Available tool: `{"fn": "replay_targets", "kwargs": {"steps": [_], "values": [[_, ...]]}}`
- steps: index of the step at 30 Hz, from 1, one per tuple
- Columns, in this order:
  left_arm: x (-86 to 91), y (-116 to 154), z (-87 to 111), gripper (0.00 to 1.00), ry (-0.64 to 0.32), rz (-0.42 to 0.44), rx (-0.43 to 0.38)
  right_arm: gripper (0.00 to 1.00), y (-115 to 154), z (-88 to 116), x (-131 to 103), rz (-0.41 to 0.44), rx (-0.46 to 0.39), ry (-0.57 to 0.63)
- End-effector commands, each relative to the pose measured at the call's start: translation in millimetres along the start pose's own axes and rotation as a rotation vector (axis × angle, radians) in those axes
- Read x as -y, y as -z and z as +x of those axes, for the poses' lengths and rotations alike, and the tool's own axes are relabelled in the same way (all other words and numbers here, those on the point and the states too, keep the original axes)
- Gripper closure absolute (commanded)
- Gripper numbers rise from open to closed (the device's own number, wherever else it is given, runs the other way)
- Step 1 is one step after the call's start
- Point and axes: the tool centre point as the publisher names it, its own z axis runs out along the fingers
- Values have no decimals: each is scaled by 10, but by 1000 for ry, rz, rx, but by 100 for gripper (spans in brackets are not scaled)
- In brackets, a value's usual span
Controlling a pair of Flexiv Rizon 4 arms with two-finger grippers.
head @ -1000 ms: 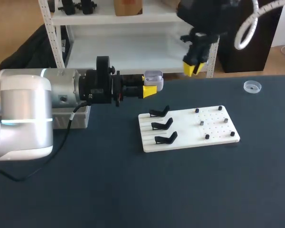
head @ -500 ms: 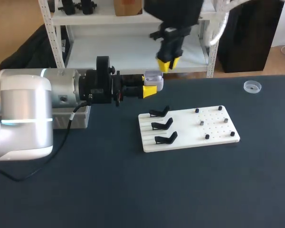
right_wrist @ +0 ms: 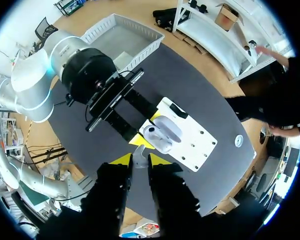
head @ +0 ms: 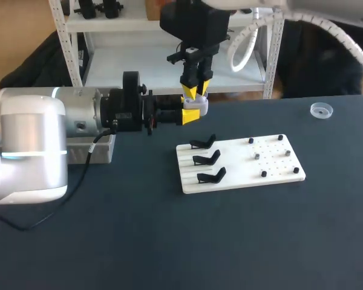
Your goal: Pick up each earbud case from the left stands, insert the matching earbuds, close the lid, and place the case in the box.
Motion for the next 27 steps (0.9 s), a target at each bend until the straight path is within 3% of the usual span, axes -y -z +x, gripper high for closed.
{"fn": "replay_targets", "kwargs": {"steps": [1, 12, 27], "values": [[-4, -1, 0, 100, 0, -1, 1, 100, -54, -91, 39, 0, -14, -9], [-4, -1, 0, 100, 0, -1, 1, 100, -176, -151, 155, 7, -23, -59], [-4, -1, 0, 100, 0, -1, 1, 100, -231, -188, 119, -2, -24, -66]]}}
